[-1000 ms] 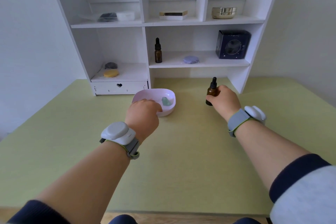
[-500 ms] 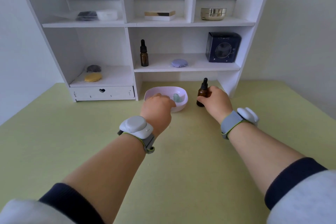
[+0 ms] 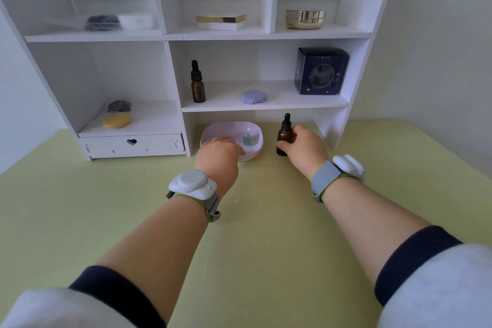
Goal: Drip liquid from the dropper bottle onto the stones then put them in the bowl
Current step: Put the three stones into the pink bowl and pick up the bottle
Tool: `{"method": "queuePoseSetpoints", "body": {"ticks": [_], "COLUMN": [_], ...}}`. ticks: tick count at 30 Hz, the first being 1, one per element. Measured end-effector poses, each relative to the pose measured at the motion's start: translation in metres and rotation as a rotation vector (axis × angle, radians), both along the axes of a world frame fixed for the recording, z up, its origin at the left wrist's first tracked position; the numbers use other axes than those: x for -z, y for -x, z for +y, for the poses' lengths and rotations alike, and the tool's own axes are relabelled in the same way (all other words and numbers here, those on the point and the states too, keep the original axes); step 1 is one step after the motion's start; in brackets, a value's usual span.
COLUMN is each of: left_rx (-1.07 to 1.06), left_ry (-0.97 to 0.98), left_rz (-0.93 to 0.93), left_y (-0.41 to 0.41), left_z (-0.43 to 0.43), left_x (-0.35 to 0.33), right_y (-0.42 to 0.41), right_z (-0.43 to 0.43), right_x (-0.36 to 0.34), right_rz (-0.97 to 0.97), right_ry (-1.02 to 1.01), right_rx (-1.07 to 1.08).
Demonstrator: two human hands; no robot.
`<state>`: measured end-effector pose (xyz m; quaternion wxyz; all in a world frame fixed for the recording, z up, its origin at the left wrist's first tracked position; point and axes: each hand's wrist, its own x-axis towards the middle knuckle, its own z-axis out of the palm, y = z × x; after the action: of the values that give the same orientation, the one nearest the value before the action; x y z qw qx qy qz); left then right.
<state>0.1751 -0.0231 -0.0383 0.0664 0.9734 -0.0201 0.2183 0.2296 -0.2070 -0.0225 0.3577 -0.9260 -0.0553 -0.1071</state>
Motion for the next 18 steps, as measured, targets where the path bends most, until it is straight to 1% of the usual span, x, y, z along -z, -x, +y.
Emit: {"method": "queuePoseSetpoints", "body": {"ticks": [11,18], "left_rx": [0.03,0.009], "left_ry": [0.026,0.001], "left_rz": [-0.074,0.013], "left_y": [-0.003,-0.001], "left_z": [0.003,-0.002], "left_x": [0.001,-0.007], "right_y": [0.001,0.012], "right_z": [0.003,-0.002], "right_x": [-0.001,-0.002], "right_rz": [0.009,0.018], "right_ry": [0.027,-0.004], "right_rx": [0.003,0.011]}}
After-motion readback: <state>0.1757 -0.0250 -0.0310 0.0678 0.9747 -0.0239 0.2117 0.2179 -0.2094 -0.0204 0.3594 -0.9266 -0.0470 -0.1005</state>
